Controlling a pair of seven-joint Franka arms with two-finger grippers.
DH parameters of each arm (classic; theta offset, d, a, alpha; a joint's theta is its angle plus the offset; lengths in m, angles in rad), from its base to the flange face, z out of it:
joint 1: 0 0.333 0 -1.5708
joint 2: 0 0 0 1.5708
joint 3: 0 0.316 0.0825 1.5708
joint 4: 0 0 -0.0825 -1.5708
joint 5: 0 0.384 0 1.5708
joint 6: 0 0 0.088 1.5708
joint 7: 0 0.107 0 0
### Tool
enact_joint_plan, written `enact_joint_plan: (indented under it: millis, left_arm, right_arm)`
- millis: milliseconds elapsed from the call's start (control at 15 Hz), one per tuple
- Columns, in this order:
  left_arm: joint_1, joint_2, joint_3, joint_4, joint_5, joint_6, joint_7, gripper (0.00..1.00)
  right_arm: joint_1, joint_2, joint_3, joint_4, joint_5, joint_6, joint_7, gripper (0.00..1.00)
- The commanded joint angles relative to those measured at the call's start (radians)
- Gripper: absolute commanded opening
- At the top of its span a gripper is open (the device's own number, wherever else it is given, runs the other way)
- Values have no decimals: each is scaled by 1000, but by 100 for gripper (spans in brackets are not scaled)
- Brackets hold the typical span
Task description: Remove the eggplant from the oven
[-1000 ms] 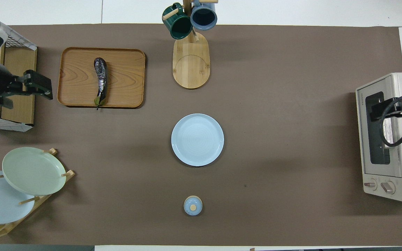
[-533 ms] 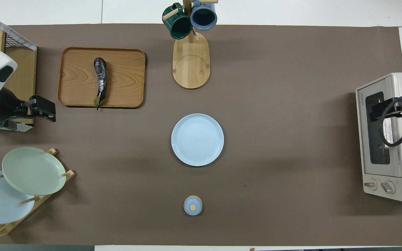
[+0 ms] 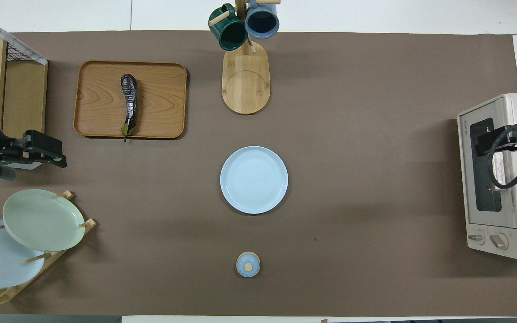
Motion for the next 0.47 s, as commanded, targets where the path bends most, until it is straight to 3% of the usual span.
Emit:
enact_joint_plan:
  millis: [0, 400]
  left_arm:
    - [17, 5, -18, 17, 21, -13, 6, 100]
    - [17, 4, -18, 16, 20, -9, 12, 100]
  right_arm:
    - [-8, -15, 3, -8, 31, -14, 9, 100]
    - [-8, -15, 3, -8, 31, -14, 11, 100]
